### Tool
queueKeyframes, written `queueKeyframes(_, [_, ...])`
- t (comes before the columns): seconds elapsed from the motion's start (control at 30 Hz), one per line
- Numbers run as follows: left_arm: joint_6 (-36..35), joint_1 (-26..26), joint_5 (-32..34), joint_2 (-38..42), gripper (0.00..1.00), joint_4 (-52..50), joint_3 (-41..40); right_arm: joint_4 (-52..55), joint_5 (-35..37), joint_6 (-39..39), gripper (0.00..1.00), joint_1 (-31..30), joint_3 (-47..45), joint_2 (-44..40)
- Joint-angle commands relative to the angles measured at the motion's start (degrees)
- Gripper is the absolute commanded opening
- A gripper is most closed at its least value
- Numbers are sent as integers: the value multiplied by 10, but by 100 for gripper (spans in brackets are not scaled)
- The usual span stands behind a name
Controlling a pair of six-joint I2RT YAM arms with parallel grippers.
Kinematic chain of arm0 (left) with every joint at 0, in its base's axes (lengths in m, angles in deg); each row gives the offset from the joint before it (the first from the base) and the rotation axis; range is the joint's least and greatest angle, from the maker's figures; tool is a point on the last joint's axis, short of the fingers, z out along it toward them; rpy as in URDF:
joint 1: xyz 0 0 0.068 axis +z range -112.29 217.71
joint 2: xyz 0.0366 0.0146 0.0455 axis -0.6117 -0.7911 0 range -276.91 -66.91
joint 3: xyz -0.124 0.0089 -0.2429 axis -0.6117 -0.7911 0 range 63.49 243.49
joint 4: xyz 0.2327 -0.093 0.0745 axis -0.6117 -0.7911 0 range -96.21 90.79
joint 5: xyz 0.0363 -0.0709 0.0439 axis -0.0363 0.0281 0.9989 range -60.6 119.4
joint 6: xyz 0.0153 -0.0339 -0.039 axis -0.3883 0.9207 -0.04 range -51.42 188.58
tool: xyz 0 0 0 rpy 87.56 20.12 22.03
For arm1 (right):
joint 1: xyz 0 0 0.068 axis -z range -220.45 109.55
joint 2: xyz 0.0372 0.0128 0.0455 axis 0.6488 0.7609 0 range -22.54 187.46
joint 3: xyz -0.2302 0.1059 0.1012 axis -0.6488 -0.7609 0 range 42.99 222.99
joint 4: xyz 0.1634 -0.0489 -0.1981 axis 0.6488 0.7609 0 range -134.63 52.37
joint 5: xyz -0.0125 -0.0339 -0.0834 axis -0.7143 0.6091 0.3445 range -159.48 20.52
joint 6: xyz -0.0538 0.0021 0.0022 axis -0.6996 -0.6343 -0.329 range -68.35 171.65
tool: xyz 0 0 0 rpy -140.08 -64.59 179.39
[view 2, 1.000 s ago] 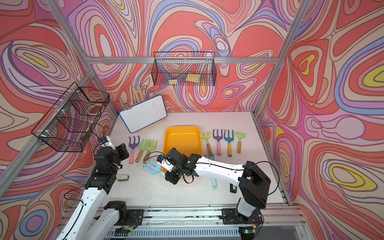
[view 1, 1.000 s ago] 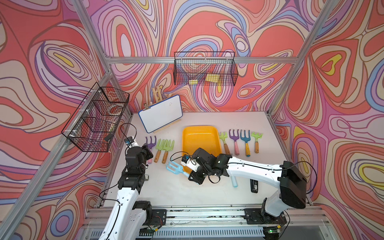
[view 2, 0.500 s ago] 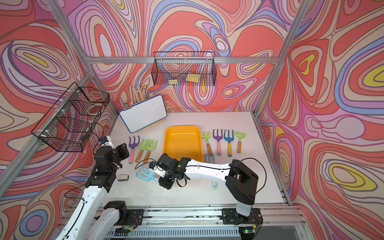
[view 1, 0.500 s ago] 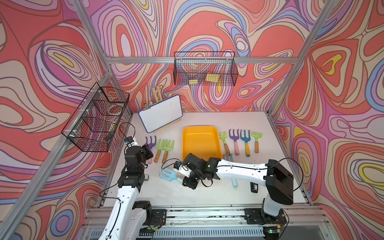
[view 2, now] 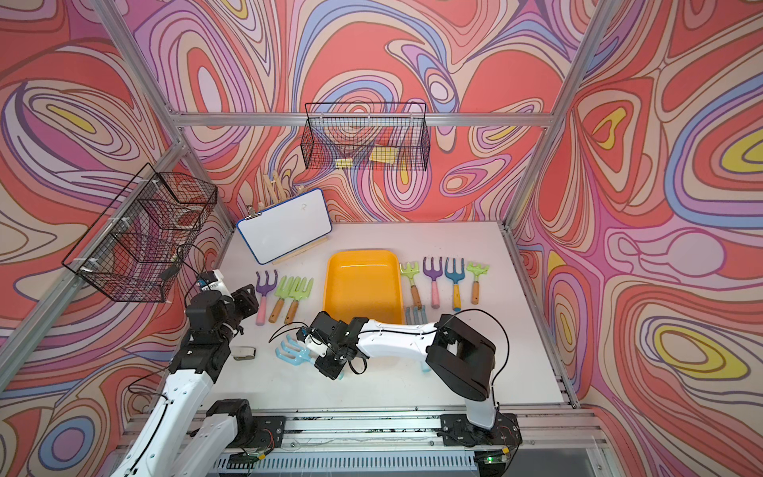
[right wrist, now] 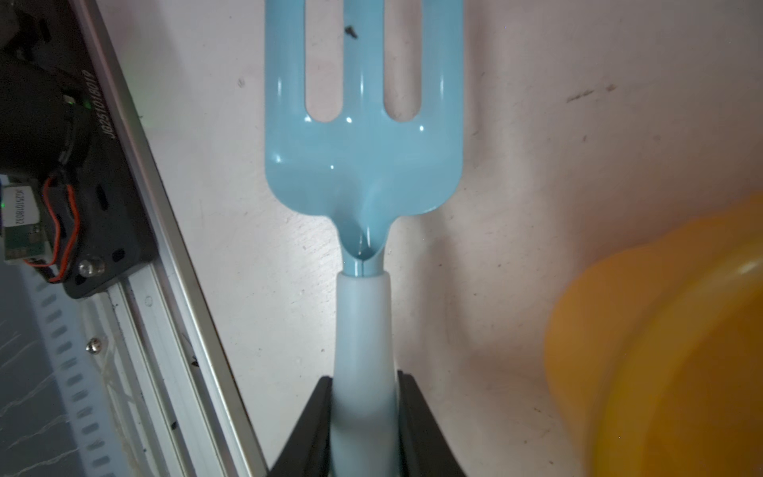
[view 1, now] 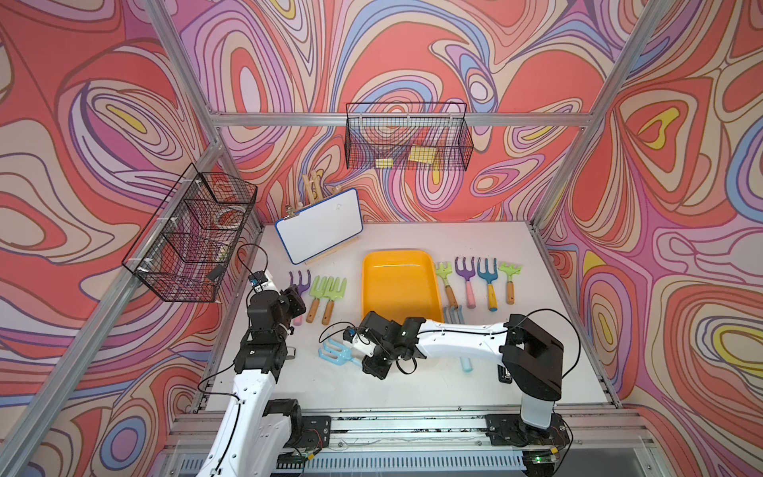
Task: Take the hand rake out of the storage box
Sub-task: Move the storage box to the center of the board, then place the rake at the center of the board.
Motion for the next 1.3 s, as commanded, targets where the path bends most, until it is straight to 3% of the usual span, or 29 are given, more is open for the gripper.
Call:
queueKeyframes(0.0, [2, 4, -13, 2, 45, 6, -1, -9, 25, 0, 18, -2, 20, 18])
queueKeyframes(0.83, [-6, 4, -42, -35, 47, 7, 8, -10, 98, 33, 20, 50, 19, 46])
queueKeyframes(1.13, [-9, 4, -44, -38, 47, 7, 9, -13, 90, 31, 27, 51, 17, 44])
queueKeyframes(1.27, [-13, 4, -39, -40, 48, 7, 8, -17, 81, 30, 38, 51, 9, 34])
